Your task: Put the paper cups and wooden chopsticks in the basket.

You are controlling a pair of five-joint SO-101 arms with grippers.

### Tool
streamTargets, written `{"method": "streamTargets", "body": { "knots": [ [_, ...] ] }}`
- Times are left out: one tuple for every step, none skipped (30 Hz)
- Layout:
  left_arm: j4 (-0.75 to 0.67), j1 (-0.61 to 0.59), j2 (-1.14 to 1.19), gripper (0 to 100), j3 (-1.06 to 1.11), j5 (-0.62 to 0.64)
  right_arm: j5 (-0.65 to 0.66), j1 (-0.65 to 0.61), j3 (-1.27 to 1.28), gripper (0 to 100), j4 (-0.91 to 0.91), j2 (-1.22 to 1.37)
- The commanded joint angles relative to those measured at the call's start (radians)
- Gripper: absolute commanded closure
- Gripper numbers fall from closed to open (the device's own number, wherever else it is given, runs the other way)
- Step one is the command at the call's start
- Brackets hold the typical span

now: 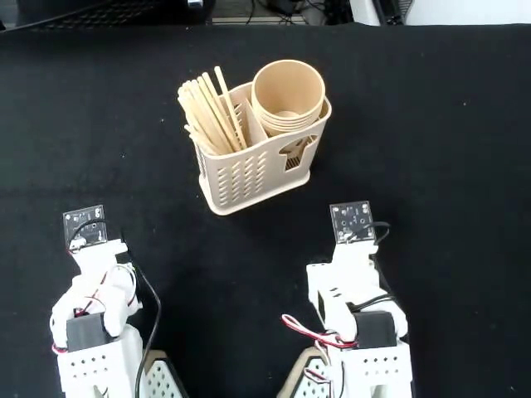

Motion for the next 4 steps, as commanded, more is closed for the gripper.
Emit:
{"method": "streamTargets", "body": {
  "knots": [
    [-0.012,-0.01,0.005,97,0.016,0.008,0.006,-0.008,-0.007,98.4,0.003,-0.064],
    [-0.012,-0.01,0.005,97,0.016,0.008,0.006,-0.008,-0.007,98.4,0.003,-0.064],
    [-0.012,-0.01,0.005,97,0.016,0.008,0.006,-0.008,-0.007,98.4,0.003,-0.064],
    [-0.012,-0.01,0.005,97,0.016,0.008,0.006,-0.008,-0.007,98.4,0.003,-0.064]
  ]
}}
